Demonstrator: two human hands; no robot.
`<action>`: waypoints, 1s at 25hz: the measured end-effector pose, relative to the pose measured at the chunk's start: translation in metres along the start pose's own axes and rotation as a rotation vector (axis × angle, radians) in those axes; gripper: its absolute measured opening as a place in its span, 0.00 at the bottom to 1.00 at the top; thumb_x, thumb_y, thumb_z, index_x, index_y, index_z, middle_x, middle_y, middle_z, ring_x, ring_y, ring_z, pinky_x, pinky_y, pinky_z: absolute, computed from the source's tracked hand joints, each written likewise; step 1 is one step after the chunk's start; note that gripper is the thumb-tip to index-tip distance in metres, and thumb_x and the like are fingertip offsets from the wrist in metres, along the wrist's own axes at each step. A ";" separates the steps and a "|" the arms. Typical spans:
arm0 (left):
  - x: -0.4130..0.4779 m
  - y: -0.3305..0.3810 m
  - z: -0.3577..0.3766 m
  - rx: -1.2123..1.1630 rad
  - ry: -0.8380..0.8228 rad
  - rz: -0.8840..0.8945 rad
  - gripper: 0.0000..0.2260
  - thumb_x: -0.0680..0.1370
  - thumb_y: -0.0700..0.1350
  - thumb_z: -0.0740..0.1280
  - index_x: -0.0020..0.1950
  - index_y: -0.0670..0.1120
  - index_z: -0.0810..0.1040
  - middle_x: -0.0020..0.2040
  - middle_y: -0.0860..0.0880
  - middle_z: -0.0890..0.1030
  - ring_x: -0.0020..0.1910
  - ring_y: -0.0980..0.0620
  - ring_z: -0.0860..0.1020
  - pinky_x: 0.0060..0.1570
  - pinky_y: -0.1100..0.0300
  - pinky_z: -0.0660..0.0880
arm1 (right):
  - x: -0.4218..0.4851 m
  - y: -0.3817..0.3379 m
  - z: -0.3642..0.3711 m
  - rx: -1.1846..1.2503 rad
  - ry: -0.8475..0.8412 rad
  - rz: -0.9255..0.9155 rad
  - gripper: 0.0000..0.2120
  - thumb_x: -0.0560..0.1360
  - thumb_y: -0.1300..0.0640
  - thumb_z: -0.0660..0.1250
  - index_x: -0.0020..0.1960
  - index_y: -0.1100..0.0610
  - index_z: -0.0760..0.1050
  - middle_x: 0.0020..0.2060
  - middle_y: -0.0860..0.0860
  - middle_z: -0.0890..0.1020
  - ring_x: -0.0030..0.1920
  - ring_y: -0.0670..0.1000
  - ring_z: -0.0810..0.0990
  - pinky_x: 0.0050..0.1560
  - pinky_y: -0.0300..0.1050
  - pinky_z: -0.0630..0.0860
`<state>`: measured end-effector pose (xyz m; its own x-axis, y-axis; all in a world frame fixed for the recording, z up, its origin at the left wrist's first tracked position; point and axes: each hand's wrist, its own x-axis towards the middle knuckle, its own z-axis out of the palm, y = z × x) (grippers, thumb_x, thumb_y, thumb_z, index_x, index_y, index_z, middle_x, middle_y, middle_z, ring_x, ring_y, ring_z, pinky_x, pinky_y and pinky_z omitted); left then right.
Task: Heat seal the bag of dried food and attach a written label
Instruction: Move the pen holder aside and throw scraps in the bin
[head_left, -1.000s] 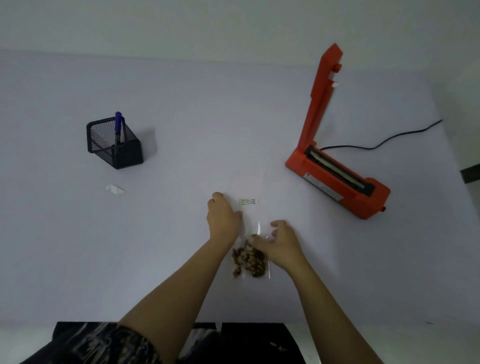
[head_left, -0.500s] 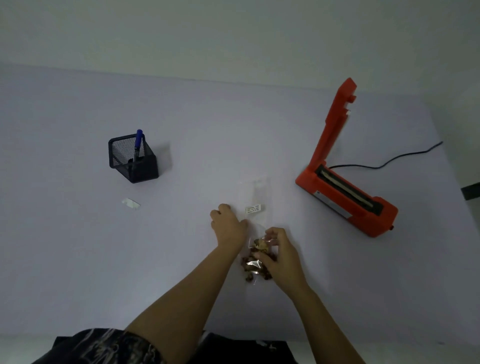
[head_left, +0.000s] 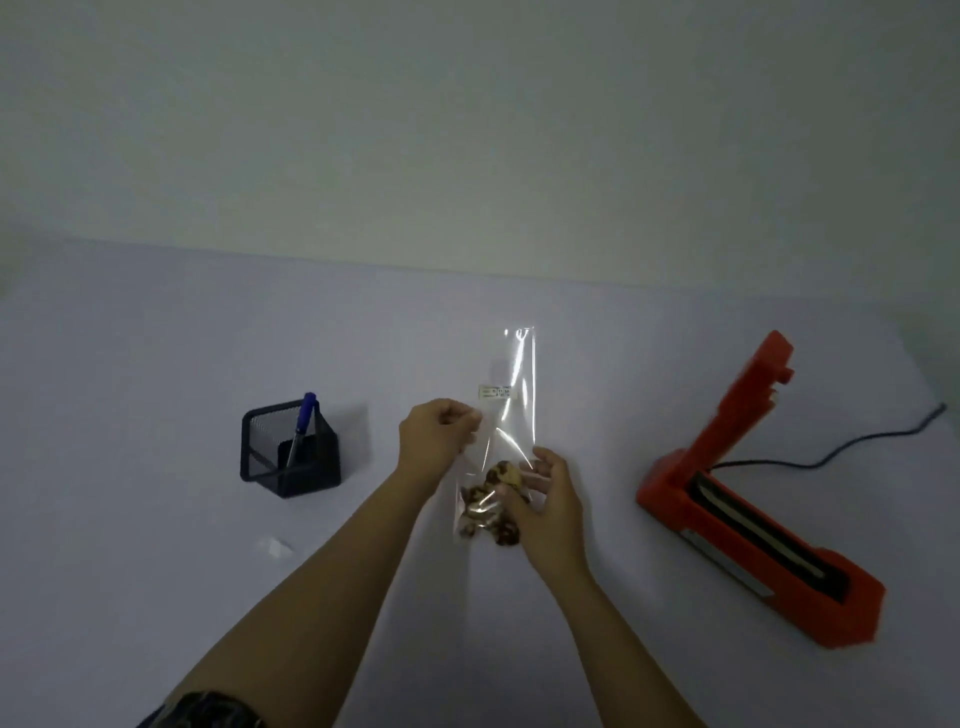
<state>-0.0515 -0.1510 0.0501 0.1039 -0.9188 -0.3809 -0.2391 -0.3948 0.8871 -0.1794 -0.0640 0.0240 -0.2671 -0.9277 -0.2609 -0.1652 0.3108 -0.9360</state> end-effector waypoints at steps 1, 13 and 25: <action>0.021 0.013 -0.002 -0.006 -0.003 0.008 0.03 0.74 0.43 0.70 0.41 0.44 0.80 0.37 0.47 0.82 0.32 0.53 0.80 0.32 0.67 0.76 | 0.020 -0.010 0.008 0.027 0.015 0.004 0.24 0.70 0.62 0.71 0.63 0.53 0.68 0.53 0.49 0.76 0.53 0.47 0.77 0.48 0.35 0.75; 0.185 0.024 0.028 0.549 0.017 0.126 0.11 0.74 0.43 0.66 0.33 0.44 0.70 0.29 0.52 0.71 0.32 0.52 0.72 0.28 0.66 0.64 | 0.162 -0.013 0.053 -0.138 0.088 0.076 0.24 0.74 0.58 0.67 0.67 0.58 0.66 0.54 0.53 0.77 0.54 0.49 0.77 0.53 0.36 0.72; 0.167 0.024 0.032 0.680 0.146 0.260 0.16 0.77 0.48 0.62 0.56 0.35 0.71 0.52 0.38 0.76 0.51 0.41 0.75 0.46 0.54 0.70 | 0.162 -0.018 0.048 -0.555 0.110 -0.083 0.29 0.75 0.46 0.63 0.70 0.60 0.62 0.64 0.56 0.70 0.65 0.55 0.67 0.62 0.47 0.69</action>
<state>-0.0706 -0.3137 0.0000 0.0788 -0.9919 -0.1001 -0.8137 -0.1220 0.5684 -0.1738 -0.2298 -0.0128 -0.3245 -0.9358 -0.1378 -0.6559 0.3276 -0.6800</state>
